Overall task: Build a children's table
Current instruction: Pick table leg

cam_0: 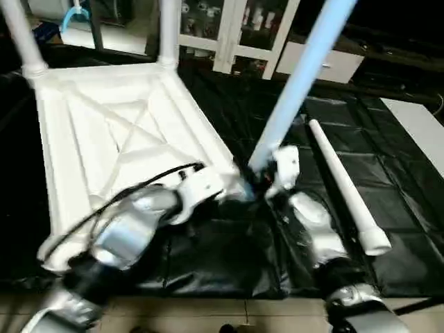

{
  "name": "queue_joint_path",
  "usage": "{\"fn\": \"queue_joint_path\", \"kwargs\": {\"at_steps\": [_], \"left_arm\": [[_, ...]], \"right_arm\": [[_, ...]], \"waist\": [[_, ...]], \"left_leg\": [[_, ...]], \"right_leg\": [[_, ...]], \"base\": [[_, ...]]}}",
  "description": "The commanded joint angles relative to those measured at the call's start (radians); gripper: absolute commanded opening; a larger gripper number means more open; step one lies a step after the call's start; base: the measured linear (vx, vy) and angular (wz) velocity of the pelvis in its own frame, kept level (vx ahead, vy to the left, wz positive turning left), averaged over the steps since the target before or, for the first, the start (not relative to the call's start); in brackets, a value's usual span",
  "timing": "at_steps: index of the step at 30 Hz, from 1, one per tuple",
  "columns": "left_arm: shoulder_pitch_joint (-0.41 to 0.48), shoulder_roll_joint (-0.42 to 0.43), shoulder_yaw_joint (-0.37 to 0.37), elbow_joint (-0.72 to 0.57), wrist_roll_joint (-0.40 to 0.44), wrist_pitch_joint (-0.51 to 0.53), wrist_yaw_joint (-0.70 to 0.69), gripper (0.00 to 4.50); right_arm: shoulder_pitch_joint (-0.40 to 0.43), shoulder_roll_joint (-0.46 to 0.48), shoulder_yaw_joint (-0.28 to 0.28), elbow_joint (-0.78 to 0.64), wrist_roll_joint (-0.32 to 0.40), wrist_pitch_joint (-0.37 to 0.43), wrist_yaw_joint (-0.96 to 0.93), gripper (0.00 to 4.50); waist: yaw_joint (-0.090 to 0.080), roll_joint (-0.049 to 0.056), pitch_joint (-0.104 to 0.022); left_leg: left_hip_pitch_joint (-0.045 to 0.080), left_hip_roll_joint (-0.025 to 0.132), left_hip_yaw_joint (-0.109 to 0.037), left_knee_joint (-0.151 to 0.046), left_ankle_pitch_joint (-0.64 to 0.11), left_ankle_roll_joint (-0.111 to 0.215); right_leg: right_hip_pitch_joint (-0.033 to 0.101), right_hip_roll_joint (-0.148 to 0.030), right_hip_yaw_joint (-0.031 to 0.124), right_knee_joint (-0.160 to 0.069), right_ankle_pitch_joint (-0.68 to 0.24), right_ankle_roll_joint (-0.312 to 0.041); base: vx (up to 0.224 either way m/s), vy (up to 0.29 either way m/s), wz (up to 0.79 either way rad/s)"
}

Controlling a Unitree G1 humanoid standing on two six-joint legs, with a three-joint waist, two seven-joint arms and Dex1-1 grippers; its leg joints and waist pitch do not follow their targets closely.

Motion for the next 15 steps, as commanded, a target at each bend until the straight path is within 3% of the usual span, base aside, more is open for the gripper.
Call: {"fn": "queue_joint_path", "kwargs": {"at_steps": [1,2,4,5,7,8,11,15], "left_arm": [[-0.011,-0.027,0.036,0.054,0.023,0.031,0.093,0.0],[-0.053,-0.084,0.058,0.107,0.026,0.037,0.157,0.0],[-0.095,-0.139,0.081,0.158,0.025,0.032,0.223,0.0],[-0.099,-0.144,0.083,0.162,0.025,0.031,0.228,0.0],[-0.145,-0.208,0.105,0.209,0.021,0.029,0.292,0.0],[-0.152,-0.219,0.108,0.214,0.022,0.035,0.299,0.0],[-0.156,-0.223,0.107,0.216,0.026,0.042,0.3,0.0],[-0.149,-0.202,0.102,0.223,0.03,0.039,0.3,0.0]], "right_arm": [[0.051,-0.052,-0.128,0.13,-0.058,0.102,-0.249,1.9],[0.032,-0.022,-0.156,0.144,-0.054,0.093,-0.371,1.9],[0.011,0.011,-0.178,0.173,-0.038,0.087,-0.474,1.9],[0.009,0.014,-0.18,0.177,-0.036,0.087,-0.481,1.9],[-0.014,0.054,-0.184,0.22,-0.027,0.072,-0.575,1.9],[-0.02,0.063,-0.18,0.23,-0.029,0.068,-0.596,1.9],[-0.03,0.074,-0.174,0.238,-0.029,0.067,-0.617,1.9],[-0.057,0.094,-0.167,0.236,-0.027,0.042,-0.584,1.9]], "waist": [[-0.009,0.027,-0.03],[-0.005,0.027,-0.034],[-0.001,0.028,-0.039],[0.002,0.025,-0.044],[0.008,0.031,-0.051],[0.011,0.029,-0.052],[0.018,0.028,-0.058],[0.02,0.03,-0.059]], "left_leg": [[0.03,0.045,-0.035,-0.086,-0.531,-0.086],[0.035,0.043,-0.034,-0.083,-0.527,-0.084],[0.034,0.043,-0.032,-0.082,-0.506,-0.084],[0.03,0.043,-0.029,-0.08,-0.468,-0.078],[0.022,0.043,-0.022,-0.077,-0.376,-0.066],[0.021,0.042,-0.016,-0.074,-0.325,-0.058],[0.012,0.04,-0.012,-0.069,-0.242,-0.034],[0.011,0.039,-0.01,-0.066,-0.204,-0.018]], "right_leg": [[-0.016,-0.054,0.04,-0.094,-0.529,-0.083],[-0.017,-0.053,0.039,-0.094,-0.525,-0.083],[-0.016,-0.052,0.039,-0.092,-0.483,-0.086],[-0.01,-0.051,0.04,-0.085,-0.424,-0.094],[-0.001,-0.05,0.043,-0.071,-0.298,-0.112],[0.002,-0.045,0.042,-0.063,-0.221,-0.125],[0.017,-0.045,0.041,-0.05,-0.137,-0.137],[0.024,-0.041,0.041,-0.043,-0.085,-0.146]], "base": [[0.0,0.0,0.0],[0.0,0.0,0.0],[0.0,0.0,0.0],[0.0,0.0,0.0],[0.0,0.0,0.0],[0.0,0.0,0.0],[0.018,-0.003,0.0],[0.013,-0.002,0.0]]}}
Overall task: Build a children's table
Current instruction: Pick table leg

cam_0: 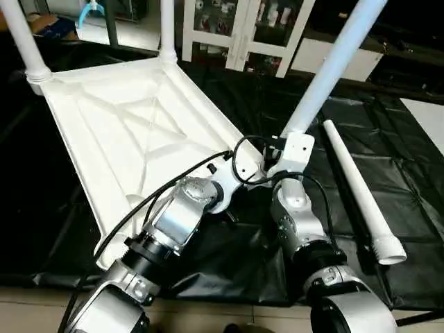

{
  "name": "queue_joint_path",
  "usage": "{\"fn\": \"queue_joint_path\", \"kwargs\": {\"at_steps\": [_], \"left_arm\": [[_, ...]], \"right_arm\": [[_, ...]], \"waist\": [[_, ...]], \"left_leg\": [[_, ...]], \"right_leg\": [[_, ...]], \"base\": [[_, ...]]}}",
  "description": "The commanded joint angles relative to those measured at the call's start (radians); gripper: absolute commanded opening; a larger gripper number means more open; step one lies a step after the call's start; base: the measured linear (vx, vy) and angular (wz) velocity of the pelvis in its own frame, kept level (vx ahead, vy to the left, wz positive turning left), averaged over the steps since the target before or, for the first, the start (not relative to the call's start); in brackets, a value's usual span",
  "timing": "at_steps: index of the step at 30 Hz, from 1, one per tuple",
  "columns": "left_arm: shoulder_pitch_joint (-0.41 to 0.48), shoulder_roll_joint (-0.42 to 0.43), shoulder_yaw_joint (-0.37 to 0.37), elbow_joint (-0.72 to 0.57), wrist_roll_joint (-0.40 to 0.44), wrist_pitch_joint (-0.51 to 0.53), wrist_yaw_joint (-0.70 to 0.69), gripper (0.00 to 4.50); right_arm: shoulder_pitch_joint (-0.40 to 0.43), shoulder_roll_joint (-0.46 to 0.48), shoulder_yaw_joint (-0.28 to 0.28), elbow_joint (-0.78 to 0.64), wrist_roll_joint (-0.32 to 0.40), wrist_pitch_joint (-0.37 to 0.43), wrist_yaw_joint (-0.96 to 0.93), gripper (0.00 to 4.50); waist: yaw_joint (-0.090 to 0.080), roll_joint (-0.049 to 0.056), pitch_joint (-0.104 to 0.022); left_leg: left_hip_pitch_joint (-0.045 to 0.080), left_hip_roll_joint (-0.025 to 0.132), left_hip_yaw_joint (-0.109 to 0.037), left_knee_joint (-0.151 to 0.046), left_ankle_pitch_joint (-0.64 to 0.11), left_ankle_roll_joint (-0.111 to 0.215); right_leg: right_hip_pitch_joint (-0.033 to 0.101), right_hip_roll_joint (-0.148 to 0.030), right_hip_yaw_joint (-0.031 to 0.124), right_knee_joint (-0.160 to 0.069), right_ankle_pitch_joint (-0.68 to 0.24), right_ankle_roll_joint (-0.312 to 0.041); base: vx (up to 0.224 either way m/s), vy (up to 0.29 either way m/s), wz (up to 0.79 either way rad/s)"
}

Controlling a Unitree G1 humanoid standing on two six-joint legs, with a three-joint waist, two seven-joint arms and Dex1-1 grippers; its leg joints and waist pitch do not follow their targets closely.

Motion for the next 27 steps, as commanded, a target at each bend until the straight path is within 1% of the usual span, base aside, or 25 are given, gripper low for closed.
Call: {"fn": "queue_joint_path", "kwargs": {"at_steps": [1,2,3,4,5,6,7,8,9,10,11,12,13,15,16,18,20,22,23,24,25,27], "left_arm": [[-0.017,0.043,0.088,0.007,0.035,-0.014,0.099,0.0],[-0.017,0.046,0.087,0.015,0.033,-0.017,0.102,0.0],[-0.017,0.048,0.088,0.019,0.032,-0.019,0.102,0.0],[-0.017,0.048,0.087,0.021,0.031,-0.019,0.103,0.0],[-0.018,0.049,0.088,0.024,0.031,-0.019,0.104,0.0],[-0.019,0.049,0.088,0.024,0.031,-0.019,0.104,0.0],[-0.02,0.049,0.088,0.025,0.03,-0.019,0.104,0.0],[-0.021,0.05,0.088,0.026,0.03,-0.018,0.103,0.0],[-0.022,0.05,0.088,0.026,0.03,-0.017,0.103,0.0],[-0.022,0.05,0.088,0.026,0.03,-0.017,0.103,0.0],[-0.024,0.052,0.089,0.026,0.029,-0.016,0.102,0.0],[-0.024,0.052,0.089,0.026,0.028,-0.016,0.102,0.0],[-0.024,0.055,0.09,0.03,0.026,-0.019,0.1,0.0],[-0.025,0.058,0.089,0.034,0.025,-0.022,0.099,0.0],[-0.025,0.059,0.089,0.034,0.024,-0.023,0.098,0.0],[-0.025,0.061,0.089,0.035,0.024,-0.024,0.097,0.0],[-0.026,0.064,0.086,0.034,0.023,-0.025,0.093,0.0],[-0.026,0.065,0.086,0.034,0.022,-0.026,0.092,0.0],[-0.025,0.068,0.084,0.033,0.023,-0.027,0.089,0.0],[-0.025,0.069,0.084,0.033,0.024,-0.026,0.088,0.0],[-0.024,0.071,0.083,0.031,0.023,-0.027,0.086,0.0],[-0.024,0.072,0.083,0.033,0.023,-0.028,0.084,0.0]], "right_arm": [[0.062,-0.005,-0.054,0.121,0.02,0.048,-0.034,1.9],[0.052,0.002,-0.054,0.128,0.029,0.037,-0.008,1.9],[0.046,0.006,-0.044,0.129,0.027,0.031,0.014,1.9],[0.044,0.008,-0.038,0.128,0.025,0.03,0.021,1.9],[0.04,0.013,-0.029,0.124,0.019,0.028,0.029,2.46],[0.04,0.013,-0.028,0.123,0.019,0.028,0.03,2.46],[0.038,0.015,-0.025,0.122,0.019,0.027,0.037,2.62],[0.037,0.016,-0.021,0.12,0.018,0.025,0.046,2.69],[0.036,0.017,-0.02,0.116,0.017,0.021,0.051,2.69],[0.036,0.017,-0.02,0.116,0.017,0.021,0.051,2.8],[0.033,0.02,-0.021,0.109,0.019,0.02,0.067,2.94],[0.033,0.02,-0.021,0.109,0.018,0.02,0.068,3.02],[0.029,0.02,-0.018,0.106,0.015,0.014,0.088,3.02],[0.028,0.018,-0.015,0.101,0.012,0.012,0.102,3.26],[0.028,0.017,-0.013,0.099,0.01,0.013,0.108,3.37],[0.031,0.016,-0.013,0.09,0.011,0.015,0.115,3.5],[0.044,0.011,-0.001,0.057,0.007,0.026,0.143,3.7],[0.047,0.009,0.003,0.05,0.004,0.029,0.151,3.89],[0.056,0.003,0.018,0.033,-0.011,0.04,0.164,3.95],[0.058,0.001,0.023,0.028,-0.016,0.042,0.165,4.03],[0.07,-0.006,0.038,0.007,-0.029,0.047,0.176,4.03],[0.082,-0.012,0.048,-0.016,-0.035,0.047,0.194,4.03]], "waist": [[-0.005,0.025,-0.052],[-0.007,0.026,-0.051],[-0.008,0.026,-0.05],[-0.009,0.025,-0.049],[-0.01,0.023,-0.051],[-0.01,0.023,-0.051],[-0.011,0.024,-0.051],[-0.014,0.022,-0.053],[-0.014,0.022,-0.053],[-0.017,0.023,-0.054],[-0.018,0.023,-0.054],[-0.02,0.023,-0.053],[-0.022,0.024,-0.057],[-0.025,0.022,-0.059],[-0.024,0.023,-0.06],[-0.024,0.024,-0.061],[-0.023,0.022,-0.065],[-0.023,0.022,-0.066],[-0.022,0.024,-0.067],[-0.022,0.023,-0.066],[-0.022,0.022,-0.068],[-0.021,0.022,-0.068]], "left_leg": [[0.024,0.039,-0.014,-0.07,-0.223,-0.018],[0.024,0.039,-0.015,-0.071,-0.255,-0.021],[0.025,0.039,-0.016,-0.073,-0.272,-0.025],[0.024,0.04,-0.018,-0.074,-0.301,-0.033],[0.023,0.041,-0.02,-0.074,-0.311,-0.04],[0.023,0.041,-0.02,-0.074,-0.311,-0.04],[0.023,0.041,-0.02,-0.074,-0.302,-0.04],[0.019,0.041,-0.021,-0.074,-0.289,-0.036],[0.019,0.041,-0.021,-0.074,-0.289,-0.036],[0.019,0.041,-0.021,-0.073,-0.278,-0.035],[0.021,0.041,-0.019,-0.072,-0.274,-0.031],[0.019,0.04,-0.019,-0.071,-0.272,-0.026],[0.018,0.04,-0.02,-0.071,-0.27,-0.025],[0.014,0.039,-0.02,-0.07,-0.257,-0.019],[0.016,0.04,-0.019,-0.067,-0.242,-0.014],[0.018,0.04,-0.019,-0.066,-0.235,-0.01],[0.018,0.039,-0.015,-0.061,-0.186,0.007],[0.018,0.039,-0.015,-0.06,-0.163,0.017],[0.019,0.039,-0.014,-0.058,-0.141,0.028],[0.019,0.039,-0.014,-0.057,-0.135,0.031],[0.019,0.038,-0.014,-0.056,-0.124,0.035],[0.021,0.038,-0.012,-0.054,-0.124,0.041]], "right_leg": [[0.022,-0.043,0.033,-0.051,-0.124,-0.146],[0.02,-0.044,0.033,-0.055,-0.169,-0.146],[0.02,-0.044,0.033,-0.058,-0.196,-0.142],[0.018,-0.046,0.033,-0.063,-0.243,-0.133],[0.018,-0.047,0.033,-0.065,-0.273,-0.122],[0.018,-0.047,0.033,-0.065,-0.273,-0.122],[0.017,-0.046,0.033,-0.064,-0.26,-0.124],[0.02,-0.046,0.032,-0.06,-0.238,-0.131],[0.02,-0.046,0.032,-0.06,-0.238,-0.131],[0.022,-0.046,0.032,-0.058,-0.221,-0.135],[0.02,-0.045,0.032,-0.058,-0.21,-0.141],[0.022,-0.046,0.032,-0.058,-0.211,-0.144],[0.024,-0.046,0.032,-0.056,-0.209,-0.146],[0.027,-0.047,0.031,-0.055,-0.206,-0.147],[0.026,-0.047,0.03,-0.054,-0.191,-0.152],[0.026,-0.047,0.03,-0.052,-0.178,-0.16],[0.03,-0.045,0.03,-0.044,-0.106,-0.178],[0.032,-0.045,0.03,-0.039,-0.073,-0.188],[0.034,-0.044,0.029,-0.036,-0.042,-0.197],[0.034,-0.044,0.029,-0.035,-0.037,-0.2],[0.037,-0.044,0.029,-0.033,-0.025,-0.204],[0.036,-0.045,0.03,-0.034,-0.022,-0.207]], "base": [[0.0,0.0,0.0],[0.0,0.0,0.0],[0.0,0.0,0.0],[0.0,0.0,0.0],[0.0,0.0,0.0],[0.0,0.0,0.0],[0.0,0.0,0.0],[0.0,0.0,0.0],[0.0,0.0,0.0],[0.0,0.0,0.0],[0.0,0.0,0.0],[0.0,0.0,0.0],[0.0,0.0,0.0],[0.0,0.0,0.0],[0.0,0.0,0.0],[0.0,0.0,0.0],[0.0,0.0,0.0],[0.0,0.0,0.0],[0.0,0.0,0.0],[0.0,0.0,0.0],[0.0,0.0,0.0],[0.0,0.0,0.0]]}}
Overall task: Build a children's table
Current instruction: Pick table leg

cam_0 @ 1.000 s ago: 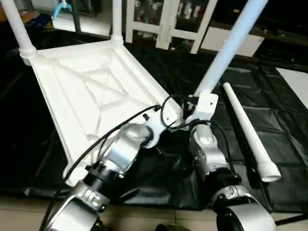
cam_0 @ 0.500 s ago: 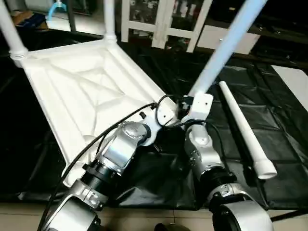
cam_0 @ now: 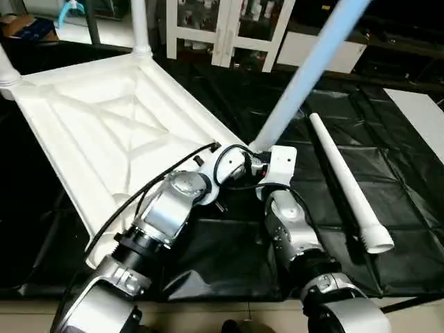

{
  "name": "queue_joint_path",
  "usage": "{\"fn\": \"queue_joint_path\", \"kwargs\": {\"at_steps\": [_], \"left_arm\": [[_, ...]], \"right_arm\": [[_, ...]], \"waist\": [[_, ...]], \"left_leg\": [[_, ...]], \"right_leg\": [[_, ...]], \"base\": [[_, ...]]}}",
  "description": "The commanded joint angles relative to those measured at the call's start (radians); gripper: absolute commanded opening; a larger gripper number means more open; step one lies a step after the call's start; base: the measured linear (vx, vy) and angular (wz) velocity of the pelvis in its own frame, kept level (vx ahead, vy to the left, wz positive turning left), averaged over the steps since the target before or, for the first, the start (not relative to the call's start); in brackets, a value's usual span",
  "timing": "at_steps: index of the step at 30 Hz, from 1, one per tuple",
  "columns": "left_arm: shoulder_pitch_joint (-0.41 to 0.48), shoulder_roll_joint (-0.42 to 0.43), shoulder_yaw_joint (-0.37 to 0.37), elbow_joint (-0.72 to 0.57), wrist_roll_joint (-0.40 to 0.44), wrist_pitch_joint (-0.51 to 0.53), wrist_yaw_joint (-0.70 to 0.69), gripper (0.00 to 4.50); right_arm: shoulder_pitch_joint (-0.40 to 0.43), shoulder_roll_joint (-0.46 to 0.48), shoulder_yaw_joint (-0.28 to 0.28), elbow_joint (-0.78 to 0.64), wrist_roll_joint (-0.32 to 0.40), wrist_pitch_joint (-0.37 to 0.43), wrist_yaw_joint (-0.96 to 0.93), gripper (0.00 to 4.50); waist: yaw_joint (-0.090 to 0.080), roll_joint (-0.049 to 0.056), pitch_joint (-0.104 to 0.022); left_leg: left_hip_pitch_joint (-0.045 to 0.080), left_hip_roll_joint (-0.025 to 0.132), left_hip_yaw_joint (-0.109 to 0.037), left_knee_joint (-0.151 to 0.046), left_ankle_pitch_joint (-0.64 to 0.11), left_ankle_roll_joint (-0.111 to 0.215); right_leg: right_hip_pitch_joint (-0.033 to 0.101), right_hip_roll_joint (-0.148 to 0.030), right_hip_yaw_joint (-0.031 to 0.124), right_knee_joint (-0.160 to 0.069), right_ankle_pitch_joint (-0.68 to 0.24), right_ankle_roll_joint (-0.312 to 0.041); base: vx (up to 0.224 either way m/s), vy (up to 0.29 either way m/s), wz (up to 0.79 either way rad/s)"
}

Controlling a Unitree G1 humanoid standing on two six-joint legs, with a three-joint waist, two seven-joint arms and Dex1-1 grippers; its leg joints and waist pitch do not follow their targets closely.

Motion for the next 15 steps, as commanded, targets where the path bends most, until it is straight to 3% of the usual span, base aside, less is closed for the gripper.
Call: {"fn": "queue_joint_path", "kwargs": {"at_steps": [1,8,11,15], "left_arm": [[-0.009,0.02,0.038,0.016,0.023,-0.006,0.04,0.0],[-0.007,0.037,0.019,0.023,0.011,-0.02,0.005,0.0],[0.001,0.048,0.009,0.02,0.006,-0.024,-0.019,0.0],[0.008,0.052,0.002,0.018,0.005,-0.031,-0.029,0.0]], "right_arm": [[0.028,-0.027,0.008,-0.018,-0.019,0.019,0.02,4.03],[0.118,-0.054,0.04,-0.197,0.029,0.069,0.185,4.03],[0.184,-0.09,0.059,-0.312,0.055,0.113,0.255,4.03],[0.233,-0.121,0.052,-0.406,0.073,0.135,0.272,4.03]], "waist": [[0.007,0.021,-0.069],[0.008,0.02,-0.07],[0.014,0.026,-0.07],[0.013,0.024,-0.072]], "left_leg": [[0.022,0.036,-0.012,-0.057,-0.123,0.044],[0.023,0.036,-0.012,-0.054,-0.116,0.065],[0.027,0.038,-0.012,-0.053,-0.119,0.064],[0.027,0.038,-0.013,-0.053,-0.126,0.06]], "right_leg": [[0.045,-0.047,0.033,-0.034,-0.027,-0.205],[0.05,-0.044,0.033,-0.032,-0.001,-0.217],[0.049,-0.046,0.033,-0.034,-0.007,-0.221],[0.049,-0.046,0.033,-0.033,-0.016,-0.226]], "base": [[0.0,0.0,0.0],[0.0,0.0,0.0],[0.0,0.0,0.0],[0.0,0.0,0.0]]}}
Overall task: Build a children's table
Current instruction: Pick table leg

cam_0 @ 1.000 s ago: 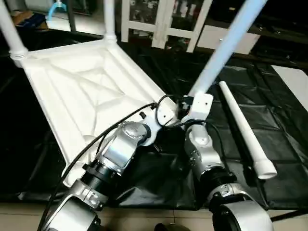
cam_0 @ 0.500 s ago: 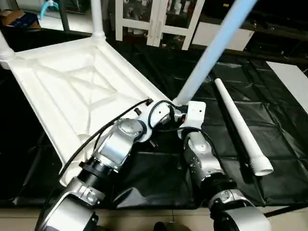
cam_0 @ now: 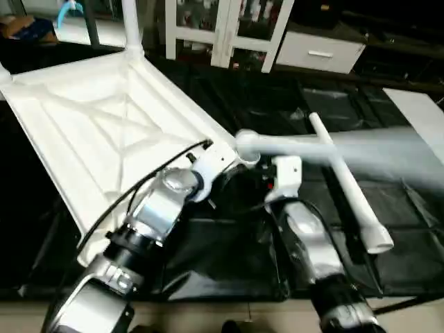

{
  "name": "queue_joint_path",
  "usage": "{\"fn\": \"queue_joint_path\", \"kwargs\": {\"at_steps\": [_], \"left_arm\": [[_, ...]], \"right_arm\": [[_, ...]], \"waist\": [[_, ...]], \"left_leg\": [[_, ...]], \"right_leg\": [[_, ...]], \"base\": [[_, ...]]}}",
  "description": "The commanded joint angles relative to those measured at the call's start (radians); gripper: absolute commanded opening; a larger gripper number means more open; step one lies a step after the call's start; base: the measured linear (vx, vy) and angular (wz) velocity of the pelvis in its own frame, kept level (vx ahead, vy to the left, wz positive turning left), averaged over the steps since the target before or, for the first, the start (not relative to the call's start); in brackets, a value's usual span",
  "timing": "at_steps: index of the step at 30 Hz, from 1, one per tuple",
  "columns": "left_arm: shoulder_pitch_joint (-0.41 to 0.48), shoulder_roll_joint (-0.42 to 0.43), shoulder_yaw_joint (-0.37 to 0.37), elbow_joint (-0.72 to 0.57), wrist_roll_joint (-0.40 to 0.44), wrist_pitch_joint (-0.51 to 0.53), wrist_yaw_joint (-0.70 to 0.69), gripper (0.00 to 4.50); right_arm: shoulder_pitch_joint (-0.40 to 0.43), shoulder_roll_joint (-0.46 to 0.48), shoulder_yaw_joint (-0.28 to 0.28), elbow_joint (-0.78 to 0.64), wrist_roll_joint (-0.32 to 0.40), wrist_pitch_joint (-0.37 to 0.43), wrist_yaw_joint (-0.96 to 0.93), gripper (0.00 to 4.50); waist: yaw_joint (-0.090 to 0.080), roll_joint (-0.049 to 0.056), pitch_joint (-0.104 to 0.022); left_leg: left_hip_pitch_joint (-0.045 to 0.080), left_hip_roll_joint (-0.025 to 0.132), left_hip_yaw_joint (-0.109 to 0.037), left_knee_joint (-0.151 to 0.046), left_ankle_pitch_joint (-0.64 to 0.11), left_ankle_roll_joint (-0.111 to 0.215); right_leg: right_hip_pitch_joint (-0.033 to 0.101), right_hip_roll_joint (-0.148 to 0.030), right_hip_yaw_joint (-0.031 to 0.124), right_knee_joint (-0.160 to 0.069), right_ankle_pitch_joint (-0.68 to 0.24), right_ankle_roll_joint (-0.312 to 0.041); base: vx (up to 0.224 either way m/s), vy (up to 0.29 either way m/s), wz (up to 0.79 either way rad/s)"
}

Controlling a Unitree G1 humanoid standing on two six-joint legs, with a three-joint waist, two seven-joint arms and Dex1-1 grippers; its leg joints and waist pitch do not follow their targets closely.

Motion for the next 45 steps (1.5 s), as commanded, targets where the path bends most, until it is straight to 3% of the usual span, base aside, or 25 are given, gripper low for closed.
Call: {"fn": "queue_joint_path", "kwargs": {"at_steps": [1,4,7,10,12,13,14,19,20,23,24,28,29,30,31,32,33,36,37,38,39,41,42,44,45], "left_arm": [[0.014,0.01,-0.003,0.008,0.008,-0.004,-0.002,0.0],[0.028,0.012,-0.014,0.003,0.006,-0.008,-0.011,0.0],[0.035,0.013,-0.017,0.002,0.006,-0.011,-0.009,0.0],[0.036,0.014,-0.013,0.002,0.007,-0.017,-0.005,0.0],[0.031,0.028,-0.008,0.018,0.011,-0.05,-0.005,0.0],[0.029,0.039,-0.008,0.025,0.015,-0.064,-0.008,0.0],[0.03,0.042,-0.004,0.026,0.015,-0.076,-0.008,0.0],[0.037,0.063,0.015,0.036,0.001,-0.164,-0.03,0.0],[0.037,0.063,0.02,0.033,-0.009,-0.169,-0.043,0.45],[0.044,0.069,0.03,0.014,-0.025,-0.177,-0.062,0.64],[0.048,0.077,0.035,0.007,-0.027,-0.19,-0.06,0.77],[0.052,0.094,0.037,0.002,-0.026,-0.246,-0.059,0.95],[0.057,0.099,0.055,-0.014,-0.045,-0.249,-0.071,1.16],[0.057,0.099,0.055,-0.014,-0.045,-0.249,-0.071,1.27],[0.06,0.1,0.078,-0.027,-0.065,-0.25,-0.075,1.27],[0.06,0.1,0.078,-0.027,-0.065,-0.25,-0.075,1.33],[0.067,0.099,0.111,-0.044,-0.098,-0.274,-0.088,1.34],[0.098,0.05,0.232,-0.085,-0.188,-0.275,-0.046,1.34],[0.103,0.043,0.246,-0.084,-0.191,-0.274,-0.027,1.34],[0.119,0.023,0.291,-0.077,-0.202,-0.28,0.036,1.34],[0.121,0.022,0.293,-0.076,-0.202,-0.281,0.04,1.34],[0.151,-0.024,0.378,-0.075,-0.216,-0.295,0.18,1.34],[0.161,-0.049,0.42,-0.069,-0.223,-0.271,0.249,1.34],[0.174,-0.082,0.471,-0.065,-0.24,-0.23,0.317,1.34],[0.179,-0.101,0.494,-0.071,-0.242,-0.256,0.361,1.34]], "right_arm": [[0.014,-0.026,-0.017,-0.057,0.019,0.017,0.009,4.03],[0.051,-0.031,-0.042,-0.095,0.026,0.064,0.0,4.03],[0.07,-0.027,-0.058,-0.115,0.035,0.097,-0.011,4.03],[0.076,-0.028,-0.06,-0.132,0.035,0.127,-0.014,4.03],[0.07,-0.028,-0.069,-0.142,0.052,0.138,-0.021,4.03],[0.065,-0.027,-0.075,-0.143,0.06,0.141,-0.028,4.03],[0.064,-0.03,-0.074,-0.148,0.061,0.147,-0.029,4.03],[0.06,-0.035,-0.084,-0.169,0.064,0.174,-0.028,4.03],[0.059,-0.035,-0.083,-0.171,0.065,0.176,-0.024,4.07],[0.054,-0.04,-0.076,-0.181,0.067,0.179,-0.005,4.09],[0.048,-0.039,-0.073,-0.189,0.069,0.183,0.002,4.09],[0.039,-0.038,-0.072,-0.195,0.067,0.184,0.001,4.09],[0.035,-0.038,-0.073,-0.2,0.067,0.18,-0.006,4.09],[0.035,-0.038,-0.073,-0.2,0.067,0.18,-0.006,4.09],[0.03,-0.039,-0.075,-0.203,0.067,0.178,-0.012,4.09],[0.03,-0.039,-0.075,-0.203,0.067,0.178,-0.012,4.09],[0.026,-0.04,-0.076,-0.208,0.065,0.181,-0.016,4.09],[0.018,-0.043,-0.08,-0.243,0.07,0.204,-0.015,4.09],[0.018,-0.042,-0.082,-0.248,0.072,0.205,-0.016,4.09],[0.019,-0.035,-0.089,-0.261,0.079,0.206,-0.021,4.09],[0.019,-0.035,-0.089,-0.262,0.079,0.205,-0.021,4.09],[0.019,-0.015,-0.11,-0.277,0.09,0.228,-0.063,4.09],[0.015,0.0,-0.13,-0.278,0.098,0.266,-0.109,4.09],[0.004,0.014,-0.159,-0.274,0.105,0.334,-0.179,4.09],[-0.003,0.006,-0.158,-0.271,0.072,0.34,-0.212,4.09]], "waist": [[0.009,0.022,-0.073],[0.008,0.014,-0.076],[0.011,0.018,-0.081],[0.01,0.017,-0.079],[0.01,0.018,-0.083],[0.012,0.025,-0.082],[0.009,0.022,-0.082],[0.01,0.024,-0.083],[0.011,0.024,-0.083],[0.014,0.028,-0.085],[0.015,0.04,-0.085],[0.018,0.039,-0.087],[0.022,0.05,-0.086],[0.022,0.044,-0.087],[0.025,0.049,-0.087],[0.025,0.047,-0.087],[0.028,0.054,-0.088],[0.03,0.054,-0.087],[0.03,0.06,-0.087],[0.035,0.078,-0.087],[0.032,0.069,-0.086],[0.037,0.099,-0.085],[0.034,0.093,-0.086],[0.035,0.094,-0.09],[0.038,0.099,-0.089]], "left_leg": [[0.025,0.037,-0.014,-0.057,-0.132,0.054],[0.024,0.036,-0.013,-0.055,-0.147,0.049],[0.025,0.037,-0.016,-0.054,-0.144,0.043],[0.023,0.035,-0.015,-0.052,-0.147,0.041],[0.023,0.035,-0.016,-0.05,-0.158,0.035],[0.024,0.036,-0.017,-0.05,-0.173,0.028],[0.022,0.035,-0.017,-0.051,-0.188,0.021],[0.023,0.033,-0.019,-0.052,-0.222,-0.003],[0.023,0.033,-0.019,-0.052,-0.219,-0.002],[0.022,0.034,-0.018,-0.05,-0.205,0.003],[0.026,0.035,-0.018,-0.05,-0.203,0.0],[0.027,0.036,-0.019,-0.051,-0.21,-0.014],[0.029,0.036,-0.02,-0.051,-0.213,-0.021],[0.027,0.036,-0.019,-0.051,-0.214,-0.026],[0.029,0.036,-0.019,-0.051,-0.216,-0.028],[0.028,0.036,-0.019,-0.05,-0.216,-0.031],[0.03,0.035,-0.019,-0.05,-0.22,-0.035],[0.028,0.034,-0.017,-0.05,-0.228,-0.035],[0.026,0.033,-0.018,-0.05,-0.232,-0.036],[0.03,0.032,-0.02,-0.05,-0.237,-0.039],[0.025,0.032,-0.019,-0.05,-0.257,-0.032],[0.027,0.03,-0.021,-0.05,-0.274,-0.034],[0.027,0.031,-0.02,-0.049,-0.278,-0.033],[0.024,0.026,-0.021,-0.047,-0.265,-0.027],[0.024,0.025,-0.021,-0.046,-0.26,-0.028]], "right_leg": [[0.05,-0.046,0.033,-0.036,-0.031,-0.224],[0.049,-0.046,0.034,-0.039,-0.071,-0.219],[0.05,-0.049,0.033,-0.037,-0.078,-0.217],[0.048,-0.048,0.034,-0.037,-0.081,-0.216],[0.048,-0.048,0.034,-0.037,-0.1,-0.211],[0.046,-0.05,0.034,-0.038,-0.118,-0.207],[0.045,-0.047,0.033,-0.04,-0.135,-0.203],[0.044,-0.047,0.032,-0.045,-0.19,-0.178],[0.044,-0.047,0.032,-0.045,-0.189,-0.178],[0.044,-0.05,0.032,-0.042,-0.171,-0.186],[0.04,-0.048,0.03,-0.04,-0.154,-0.192],[0.042,-0.046,0.028,-0.036,-0.135,-0.196],[0.042,-0.046,0.028,-0.034,-0.132,-0.195],[0.043,-0.045,0.028,-0.034,-0.126,-0.194],[0.042,-0.045,0.028,-0.033,-0.125,-0.195],[0.043,-0.046,0.028,-0.033,-0.122,-0.196],[0.043,-0.045,0.028,-0.032,-0.119,-0.197],[0.045,-0.044,0.027,-0.032,-0.109,-0.207],[0.047,-0.042,0.027,-0.032,-0.107,-0.208],[0.046,-0.044,0.027,-0.03,-0.106,-0.209],[0.049,-0.041,0.026,-0.035,-0.121,-0.205],[0.047,-0.044,0.027,-0.038,-0.151,-0.202],[0.047,-0.041,0.027,-0.04,-0.15,-0.201],[0.051,-0.039,0.025,-0.038,-0.15,-0.199],[0.049,-0.039,0.025,-0.042,-0.168,-0.189]], "base": [[0.0,0.0,0.0],[0.0,0.0,0.0],[0.0,0.0,0.0],[0.0,0.0,0.0],[0.0,0.0,0.0],[0.0,0.0,0.0],[0.0,0.0,0.0],[0.0,0.0,0.0],[0.0,0.0,0.0],[0.0,0.0,0.0],[0.0,0.0,0.0],[0.0,0.0,0.0],[0.0,0.0,0.0],[0.0,0.0,0.0],[0.0,0.0,0.0],[0.0,0.0,0.0],[0.0,0.0,0.0],[0.0,0.0,0.0],[0.0,0.0,0.0],[0.0,0.0,0.0],[0.0,0.0,0.0],[0.0,0.0,0.0],[0.0,0.0,0.0],[0.0,0.0,0.0],[0.0,0.0,0.0]]}}
